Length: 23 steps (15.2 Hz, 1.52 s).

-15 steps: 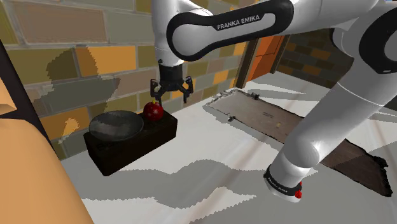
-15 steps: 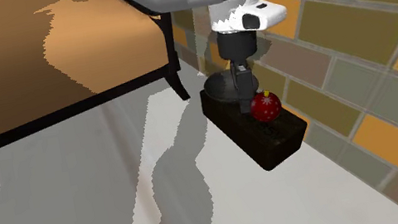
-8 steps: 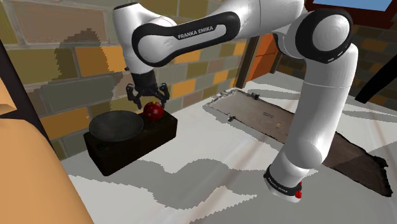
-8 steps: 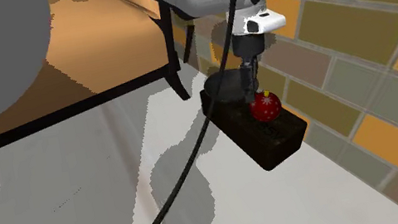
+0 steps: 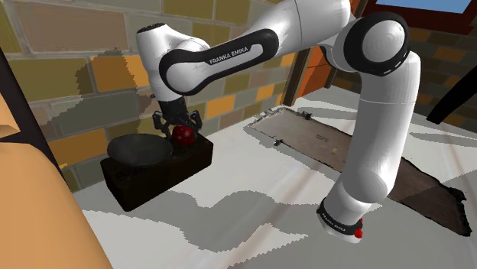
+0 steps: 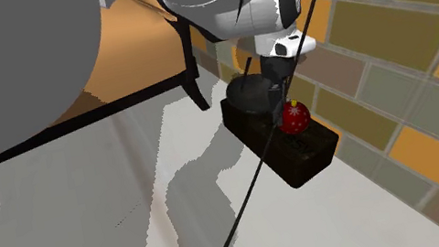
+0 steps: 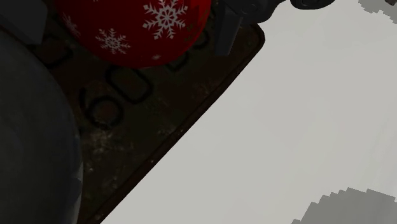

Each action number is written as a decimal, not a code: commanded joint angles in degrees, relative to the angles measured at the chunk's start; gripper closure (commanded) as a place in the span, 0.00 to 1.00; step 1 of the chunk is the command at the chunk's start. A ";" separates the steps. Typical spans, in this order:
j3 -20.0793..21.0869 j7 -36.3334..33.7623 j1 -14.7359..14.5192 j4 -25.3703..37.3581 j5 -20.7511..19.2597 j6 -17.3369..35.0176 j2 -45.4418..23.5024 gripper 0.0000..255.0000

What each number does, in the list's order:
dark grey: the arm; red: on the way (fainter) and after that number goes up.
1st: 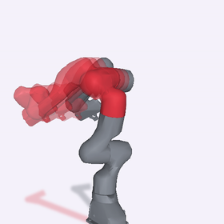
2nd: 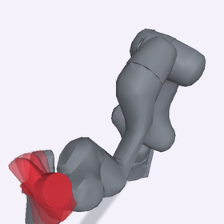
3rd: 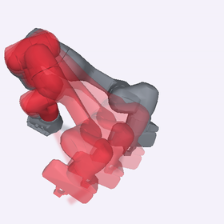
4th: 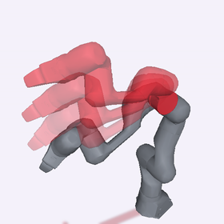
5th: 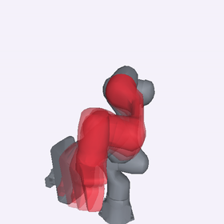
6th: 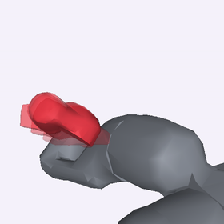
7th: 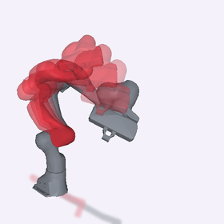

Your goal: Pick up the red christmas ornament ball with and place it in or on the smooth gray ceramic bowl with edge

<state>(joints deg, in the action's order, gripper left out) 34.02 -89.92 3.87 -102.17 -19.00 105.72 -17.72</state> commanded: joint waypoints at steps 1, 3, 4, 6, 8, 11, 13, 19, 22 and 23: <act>-0.05 -0.04 0.07 -0.55 -0.09 0.63 -0.11 0.00; -0.05 -0.04 0.07 -0.55 -0.10 0.63 -0.11 0.00; -0.05 -0.04 0.07 -0.55 -0.10 0.63 -0.11 0.00; -0.06 -0.04 0.07 -0.55 -0.10 0.63 -0.11 0.00; -0.05 -0.04 0.08 -0.60 -0.08 0.66 -0.08 1.00; -0.05 -0.04 0.07 -0.57 -0.09 0.64 -0.10 1.00; -0.05 -0.05 0.06 -0.57 -0.09 0.64 -0.10 1.00; 0.10 0.39 0.14 0.30 0.34 -0.64 0.47 1.00; 0.31 1.00 0.21 1.67 0.93 -2.59 1.25 1.00; 0.37 1.20 0.23 2.16 1.11 -3.25 1.48 1.00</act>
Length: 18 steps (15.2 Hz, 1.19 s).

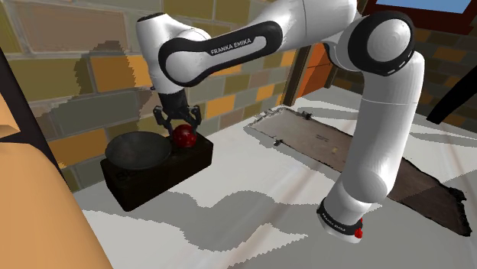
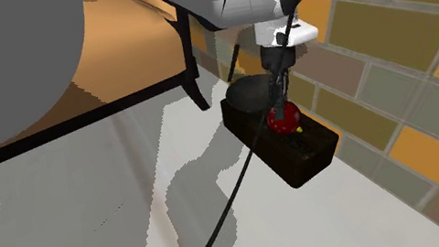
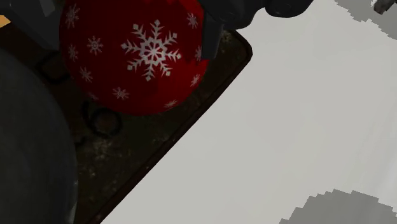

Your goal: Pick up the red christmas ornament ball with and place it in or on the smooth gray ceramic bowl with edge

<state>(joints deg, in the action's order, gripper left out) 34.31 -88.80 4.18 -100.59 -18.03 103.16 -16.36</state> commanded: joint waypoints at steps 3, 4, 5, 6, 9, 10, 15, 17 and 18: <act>0.24 0.64 -0.06 2.13 0.61 -2.68 0.76 1.00; 0.29 0.81 -0.06 2.68 0.76 -3.36 0.94 1.00; 0.34 0.99 -0.07 3.24 0.89 -4.05 1.12 1.00; 0.38 1.15 -0.08 3.82 1.02 -4.74 1.28 1.00; 0.50 1.63 -0.15 5.65 1.34 -6.84 1.68 1.00; 0.54 1.78 -0.18 6.29 1.42 -7.55 1.78 1.00; 0.69 2.46 -0.43 9.77 1.71 -11.20 2.09 1.00; 0.74 2.66 -0.55 11.07 1.75 -12.50 2.11 1.00; 1.09 1.23 -1.87 12.98 1.04 -13.31 0.46 1.00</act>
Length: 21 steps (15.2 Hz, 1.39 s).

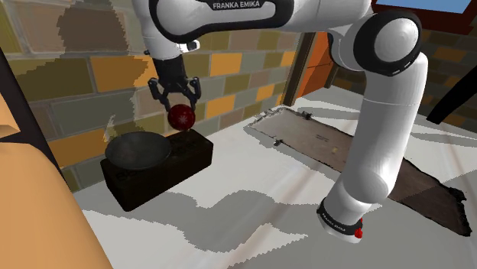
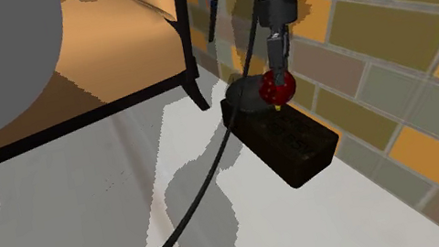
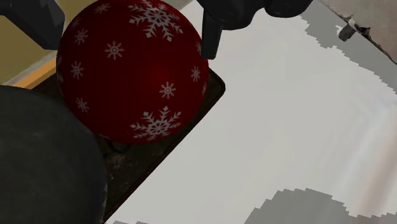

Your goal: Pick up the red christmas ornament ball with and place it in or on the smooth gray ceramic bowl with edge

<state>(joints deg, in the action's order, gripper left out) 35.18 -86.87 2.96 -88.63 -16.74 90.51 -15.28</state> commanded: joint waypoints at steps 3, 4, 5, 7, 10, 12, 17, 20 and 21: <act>0.91 -4.74 -5.10 7.49 -2.56 -3.39 -5.92 1.00; 1.01 -5.97 -6.76 9.93 -3.37 -4.41 -7.81 1.00; 1.07 -7.13 -8.49 12.54 -4.21 -5.51 -9.77 1.00; 0.94 -9.19 -12.28 18.39 -5.93 -7.93 -13.91 1.00; 0.17 -11.43 -18.95 29.50 -8.73 -12.44 -21.03 1.00; -0.20 -11.96 -20.64 31.88 -9.35 -12.95 -22.93 1.00; 0.06 -12.89 -18.91 26.10 -8.92 -8.49 -22.01 1.00; 0.12 -13.39 -18.14 23.23 -8.84 -6.05 -21.77 1.00; 0.13 -13.55 -17.91 22.35 -8.84 -5.27 -21.74 1.00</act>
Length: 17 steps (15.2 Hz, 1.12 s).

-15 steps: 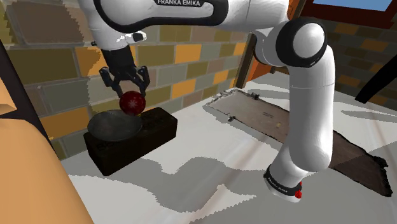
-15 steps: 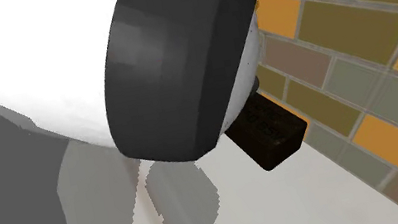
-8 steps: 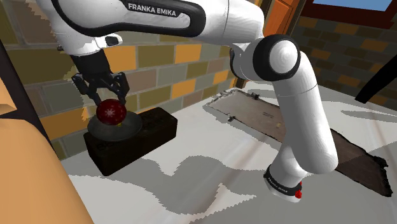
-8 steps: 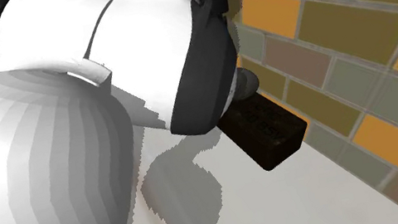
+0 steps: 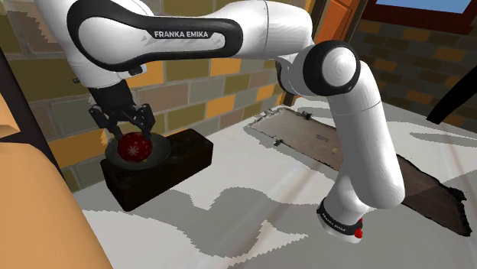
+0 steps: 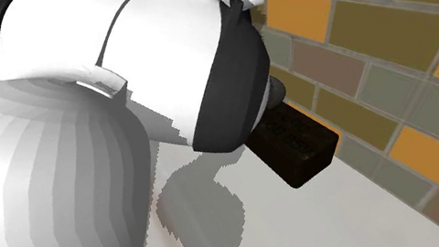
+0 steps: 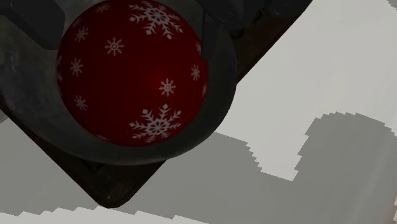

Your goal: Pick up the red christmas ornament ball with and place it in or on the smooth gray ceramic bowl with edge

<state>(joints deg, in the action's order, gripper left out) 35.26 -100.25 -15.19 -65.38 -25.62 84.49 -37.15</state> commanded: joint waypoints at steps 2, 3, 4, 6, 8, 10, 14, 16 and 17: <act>0.03 -0.50 0.66 -2.63 0.01 2.34 0.15 1.00; 0.04 -0.50 0.67 -2.65 0.02 2.35 0.16 1.00; 0.04 -0.50 0.66 -2.64 0.01 2.35 0.15 1.00; 0.04 -0.50 0.66 -2.63 0.01 2.34 0.15 1.00; 0.05 -0.50 0.66 -2.63 0.00 2.34 0.15 1.00; 0.05 -0.51 0.67 -2.63 0.00 2.34 0.14 1.00; 0.05 -0.50 0.67 -2.62 0.00 2.33 0.15 0.00; 0.05 -0.51 0.67 -2.63 0.00 2.34 0.14 0.00; -0.07 -0.17 -0.39 0.54 -0.20 0.02 -0.55 0.00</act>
<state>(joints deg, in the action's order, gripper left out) 35.15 -100.49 -15.19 -65.99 -25.85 85.63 -37.71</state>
